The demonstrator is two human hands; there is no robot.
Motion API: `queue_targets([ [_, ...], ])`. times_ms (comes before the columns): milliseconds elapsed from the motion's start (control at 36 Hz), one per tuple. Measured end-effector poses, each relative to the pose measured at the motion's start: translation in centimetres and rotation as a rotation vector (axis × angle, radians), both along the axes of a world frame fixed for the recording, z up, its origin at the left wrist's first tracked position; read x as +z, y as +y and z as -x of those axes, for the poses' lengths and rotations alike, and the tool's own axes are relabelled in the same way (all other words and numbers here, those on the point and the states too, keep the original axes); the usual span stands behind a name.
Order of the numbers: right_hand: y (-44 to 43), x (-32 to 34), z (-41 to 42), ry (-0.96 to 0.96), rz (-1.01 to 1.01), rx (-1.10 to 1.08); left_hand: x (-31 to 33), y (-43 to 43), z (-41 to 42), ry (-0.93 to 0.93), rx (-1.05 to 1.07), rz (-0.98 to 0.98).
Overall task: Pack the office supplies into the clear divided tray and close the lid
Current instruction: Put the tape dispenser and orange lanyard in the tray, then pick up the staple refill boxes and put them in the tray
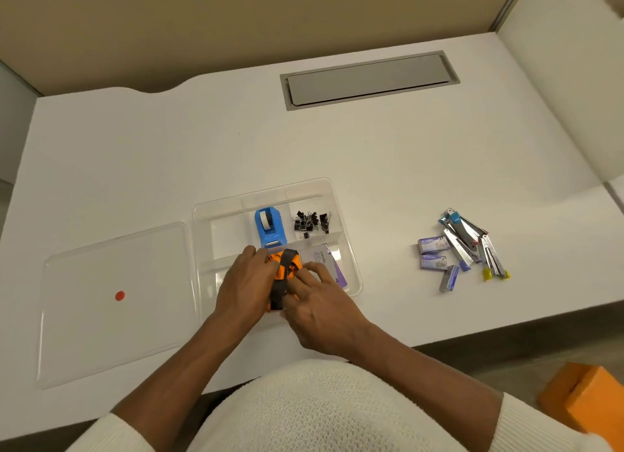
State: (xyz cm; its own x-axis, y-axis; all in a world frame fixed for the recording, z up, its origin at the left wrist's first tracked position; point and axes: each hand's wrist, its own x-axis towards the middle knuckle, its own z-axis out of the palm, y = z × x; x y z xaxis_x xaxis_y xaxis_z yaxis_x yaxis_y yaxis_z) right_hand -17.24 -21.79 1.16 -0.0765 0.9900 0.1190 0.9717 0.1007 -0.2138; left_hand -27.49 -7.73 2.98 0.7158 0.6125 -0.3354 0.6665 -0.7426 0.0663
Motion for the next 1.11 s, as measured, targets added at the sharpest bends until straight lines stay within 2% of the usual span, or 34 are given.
queue_targets([
  [111,-0.3,0.0,-0.4,-0.066,0.120,0.084,0.4,-0.4,-0.3,0.055,-0.107,-0.081],
  [167,-0.2,0.0,-0.4,-0.039,0.097,0.091,1.1,-0.5,-0.9,0.090,-0.140,-0.139],
  [278,-0.3,0.3,-0.6,0.073,0.018,0.014,1.5,0.0,-1.5,0.161,-0.153,-0.116],
  [389,-1.9,1.7,-1.5,0.258,-0.115,-0.224,3.8,-0.3,-2.8,0.207,-0.165,-0.113],
  [472,-4.2,2.5,-3.1,0.361,-0.228,-0.489,5.9,-1.5,-4.3,0.080,-0.146,-0.152],
  [528,-6.0,2.7,-4.5,0.387,-0.275,-0.681,7.2,-2.5,-5.9,-0.073,-0.117,-0.075],
  [611,-8.8,2.6,-6.7,0.349,-0.317,-0.966,7.7,-4.3,-8.7,-0.253,-0.225,-0.010],
  [722,-12.5,1.8,-10.1,0.250,-0.197,-1.245,5.4,-6.8,-13.1,-0.305,-0.379,0.091],
  [806,-14.4,0.9,-12.2,0.270,-0.084,-1.361,2.7,-8.7,-16.3,-0.290,-0.496,0.085],
  [944,-15.5,-0.3,-13.8,0.345,0.077,-1.394,-1.2,-12.3,-21.2,-0.208,-0.584,0.072],
  [1111,-15.3,-1.3,-14.3,0.387,0.075,-1.352,-4.2,-14.3,-24.2,-0.238,-0.610,0.091],
])
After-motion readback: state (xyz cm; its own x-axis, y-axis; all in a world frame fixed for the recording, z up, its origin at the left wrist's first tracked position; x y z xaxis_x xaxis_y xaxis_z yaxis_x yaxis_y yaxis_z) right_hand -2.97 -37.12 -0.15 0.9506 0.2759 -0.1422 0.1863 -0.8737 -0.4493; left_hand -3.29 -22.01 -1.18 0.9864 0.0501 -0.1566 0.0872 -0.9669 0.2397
